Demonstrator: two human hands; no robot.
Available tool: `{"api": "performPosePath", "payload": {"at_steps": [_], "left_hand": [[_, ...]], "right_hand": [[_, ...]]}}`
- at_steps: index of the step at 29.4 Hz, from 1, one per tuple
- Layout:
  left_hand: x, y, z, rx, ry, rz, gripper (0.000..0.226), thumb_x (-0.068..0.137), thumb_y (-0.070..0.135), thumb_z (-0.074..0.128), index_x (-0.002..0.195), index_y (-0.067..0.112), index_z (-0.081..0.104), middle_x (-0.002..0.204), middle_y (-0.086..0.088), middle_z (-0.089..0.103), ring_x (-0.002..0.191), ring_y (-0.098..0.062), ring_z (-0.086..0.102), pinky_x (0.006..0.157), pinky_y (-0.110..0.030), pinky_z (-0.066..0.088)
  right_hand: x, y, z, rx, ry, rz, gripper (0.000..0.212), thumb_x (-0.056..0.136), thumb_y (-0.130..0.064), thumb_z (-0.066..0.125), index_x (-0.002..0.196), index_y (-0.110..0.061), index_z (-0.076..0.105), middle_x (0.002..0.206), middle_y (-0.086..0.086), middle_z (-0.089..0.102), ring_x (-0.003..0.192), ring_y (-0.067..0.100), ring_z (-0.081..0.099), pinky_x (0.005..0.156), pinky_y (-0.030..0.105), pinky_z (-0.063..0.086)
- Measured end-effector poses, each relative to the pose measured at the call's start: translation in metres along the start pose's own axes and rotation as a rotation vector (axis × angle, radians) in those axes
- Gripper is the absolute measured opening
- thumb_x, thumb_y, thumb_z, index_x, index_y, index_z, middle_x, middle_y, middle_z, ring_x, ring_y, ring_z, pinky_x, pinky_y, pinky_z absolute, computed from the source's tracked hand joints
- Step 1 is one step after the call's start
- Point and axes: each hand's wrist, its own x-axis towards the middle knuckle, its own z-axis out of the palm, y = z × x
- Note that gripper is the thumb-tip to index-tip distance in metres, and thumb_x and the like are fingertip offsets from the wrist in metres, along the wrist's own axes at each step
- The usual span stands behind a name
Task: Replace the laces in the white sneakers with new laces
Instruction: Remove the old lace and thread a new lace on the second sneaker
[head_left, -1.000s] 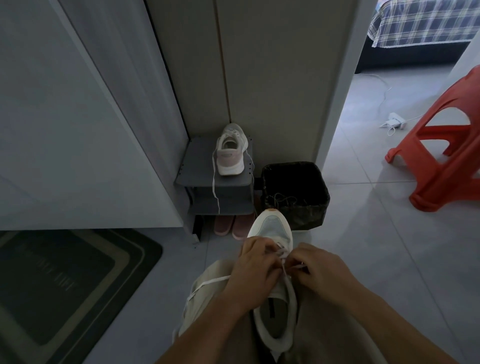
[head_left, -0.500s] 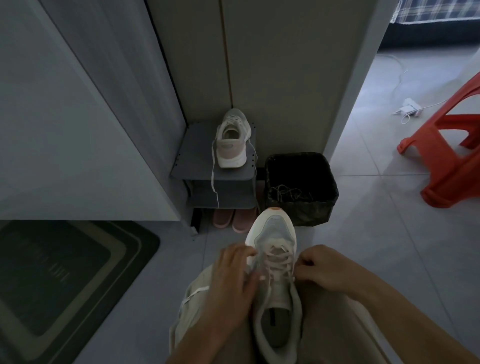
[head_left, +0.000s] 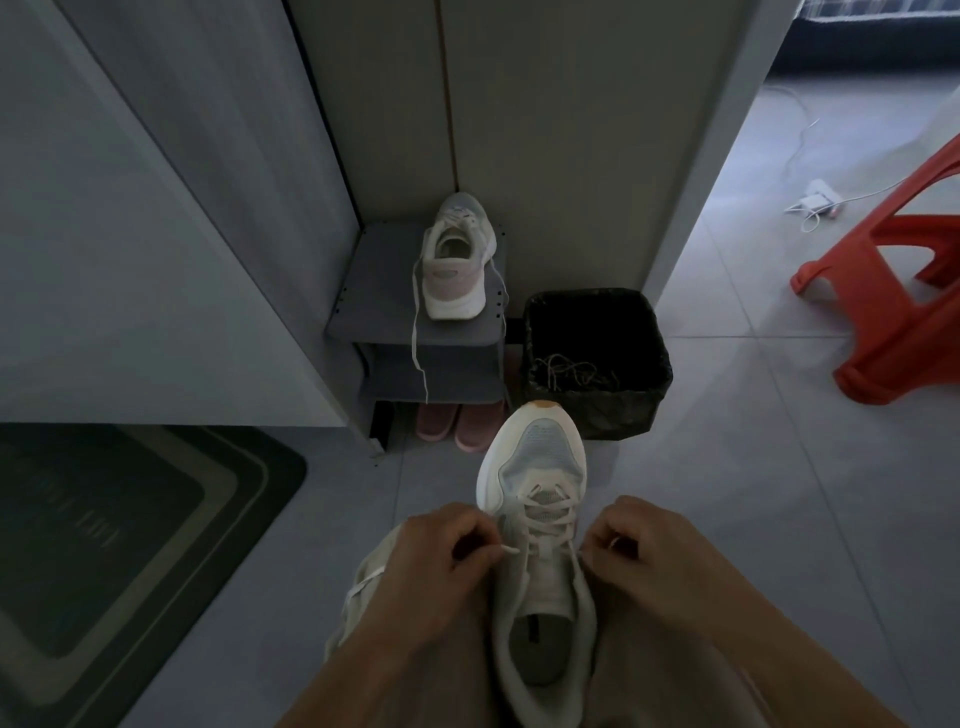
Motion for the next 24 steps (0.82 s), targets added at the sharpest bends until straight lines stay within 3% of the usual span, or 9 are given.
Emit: {"api": "performPosePath", "payload": {"at_steps": [2,6,8,10,12,14,17,20,24], "left_hand": [[0.001,0.001,-0.003,-0.028,0.005,-0.022,0.02,0.069,0.052,0.052,0.065,0.033,0.057,0.083,0.021,0.061,0.077,-0.001,0.058,0.065,-0.008,0.039],[0.0,0.006,-0.001,0.041,-0.054,0.078,0.012,0.076,0.039,0.059,0.081,0.03,0.065,0.072,0.025,0.06,0.074,0.004,0.059,0.066,-0.006,0.04],[-0.004,0.009,0.0,0.02,-0.012,0.074,0.003,0.079,0.025,0.064,0.077,0.024,0.066,0.071,0.02,0.061,0.075,0.003,0.059,0.066,-0.005,0.039],[-0.009,0.011,0.0,-0.016,0.035,0.028,0.009,0.08,0.017,0.067,0.073,0.021,0.065,0.082,0.018,0.062,0.078,0.001,0.058,0.067,-0.005,0.038],[-0.011,0.015,0.0,-0.032,0.027,0.019,0.005,0.082,0.025,0.062,0.077,0.027,0.063,0.081,0.018,0.063,0.083,0.0,0.057,0.069,-0.006,0.039],[-0.004,0.016,0.0,-0.034,0.027,0.003,0.006,0.086,0.029,0.057,0.084,0.035,0.058,0.085,0.016,0.06,0.086,-0.001,0.055,0.073,-0.01,0.042],[0.012,0.016,0.0,-0.018,0.083,-0.026,0.023,0.087,0.016,0.061,0.083,0.038,0.053,0.086,0.015,0.057,0.08,0.0,0.054,0.07,-0.011,0.043],[0.024,0.016,0.003,0.072,0.056,0.026,0.017,0.084,0.01,0.063,0.087,0.025,0.059,0.083,0.019,0.052,0.077,0.003,0.051,0.07,-0.008,0.039],[0.025,0.012,0.0,0.174,0.022,0.179,0.011,0.084,0.013,0.063,0.094,0.016,0.065,0.083,0.02,0.05,0.075,0.007,0.047,0.07,-0.004,0.035]], "right_hand": [[0.001,0.003,-0.002,0.105,-0.035,0.054,0.012,0.085,-0.028,0.06,0.078,-0.019,0.063,0.084,-0.009,0.06,0.077,0.004,0.056,0.069,0.019,0.046],[0.005,-0.005,-0.003,0.059,-0.127,0.104,0.013,0.087,-0.036,0.055,0.078,-0.027,0.057,0.089,-0.01,0.057,0.081,0.003,0.056,0.071,0.016,0.044],[0.004,-0.007,-0.006,0.1,-0.148,0.123,0.013,0.087,-0.034,0.057,0.078,-0.024,0.059,0.089,-0.009,0.058,0.082,0.005,0.056,0.074,0.018,0.046],[0.0,-0.005,-0.008,0.139,-0.172,0.13,0.013,0.087,-0.031,0.057,0.084,-0.019,0.064,0.09,-0.008,0.059,0.083,0.005,0.057,0.077,0.022,0.048],[-0.004,-0.005,-0.009,0.094,-0.117,0.147,0.011,0.089,-0.031,0.055,0.086,-0.023,0.063,0.089,-0.011,0.056,0.082,0.003,0.055,0.073,0.017,0.045],[-0.004,-0.004,-0.008,0.028,0.051,0.152,0.008,0.09,-0.032,0.053,0.088,-0.028,0.06,0.09,-0.013,0.055,0.082,0.003,0.052,0.07,0.014,0.04],[0.007,-0.007,-0.003,0.136,0.181,0.171,0.009,0.091,-0.026,0.054,0.098,-0.024,0.06,0.091,-0.011,0.057,0.083,0.003,0.053,0.076,0.015,0.043],[0.016,-0.011,0.012,0.2,0.201,0.118,0.013,0.089,-0.019,0.058,0.102,-0.02,0.06,0.091,-0.011,0.054,0.083,0.003,0.053,0.083,0.02,0.048],[0.011,-0.008,0.018,0.131,0.265,-0.02,0.014,0.087,-0.018,0.06,0.101,-0.017,0.065,0.094,-0.012,0.051,0.076,-0.003,0.049,0.071,0.007,0.04]]}}
